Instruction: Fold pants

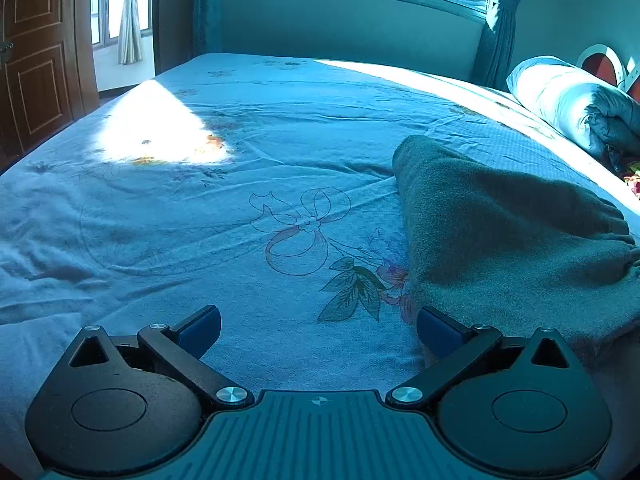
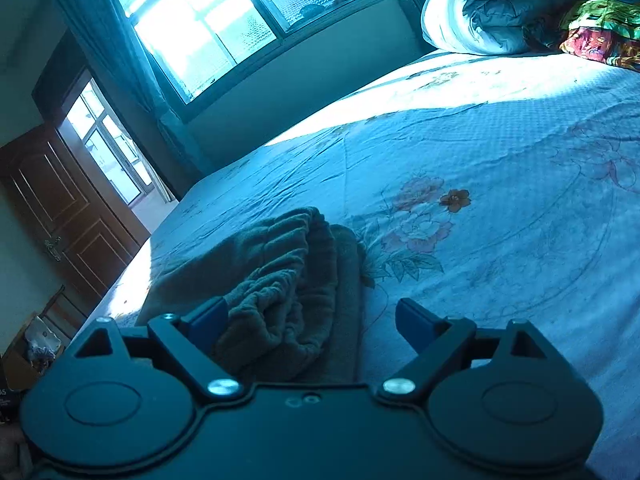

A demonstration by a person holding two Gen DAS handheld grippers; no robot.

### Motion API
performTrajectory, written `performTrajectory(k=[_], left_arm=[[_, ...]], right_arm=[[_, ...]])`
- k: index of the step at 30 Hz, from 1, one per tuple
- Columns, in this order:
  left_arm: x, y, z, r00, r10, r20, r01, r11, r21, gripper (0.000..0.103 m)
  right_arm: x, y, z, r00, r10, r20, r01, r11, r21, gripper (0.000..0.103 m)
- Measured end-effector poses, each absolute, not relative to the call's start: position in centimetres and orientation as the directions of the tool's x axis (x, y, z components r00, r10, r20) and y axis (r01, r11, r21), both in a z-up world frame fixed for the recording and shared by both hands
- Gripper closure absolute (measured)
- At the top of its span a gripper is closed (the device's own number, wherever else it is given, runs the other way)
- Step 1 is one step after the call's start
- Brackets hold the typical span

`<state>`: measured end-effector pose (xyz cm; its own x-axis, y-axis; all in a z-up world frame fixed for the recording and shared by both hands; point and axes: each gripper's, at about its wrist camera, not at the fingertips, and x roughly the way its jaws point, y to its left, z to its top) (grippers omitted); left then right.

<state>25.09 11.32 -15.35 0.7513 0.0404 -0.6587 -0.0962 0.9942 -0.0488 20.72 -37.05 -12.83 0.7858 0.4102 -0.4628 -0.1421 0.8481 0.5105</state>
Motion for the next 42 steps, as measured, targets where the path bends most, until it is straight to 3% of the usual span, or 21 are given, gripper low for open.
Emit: performTrajectory(k=[19,24,28,38,42], left_arm=[[25.2,11.0,-14.6,0.771,0.024,-0.636,-0.070,0.996,-0.048,0.000],[28.1,11.2,-14.8,0.752,-0.158,-0.640,0.047,0.981,-0.186,0.000],[31.4,11.7,-15.8,0.691,-0.274,-0.669,0.056,0.943,-0.329,0.000],[34.5,9.4,-16.9,0.659,-0.320,-0.680,0.116,0.937,-0.329,0.001],[35.8,9.5,-17.1,0.621,-0.425,-0.659,0.161,0.892,-0.423,0.021]], right_arm=[[21.8,-37.0,-11.6,0.756,0.488,-0.436,-0.156,0.782,0.604,0.017],[26.0,-37.6,-12.7,0.650,0.582,-0.489,-0.091,0.698,0.710,0.017],[28.1,-38.0,-14.3,0.604,0.623,-0.497,-0.050,0.652,0.757,0.017],[28.8,-37.9,-15.9,0.572,0.619,-0.538,-0.029,0.671,0.741,0.017],[29.4,-38.7,-16.4,0.565,0.651,-0.506,-0.008,0.618,0.786,0.017]])
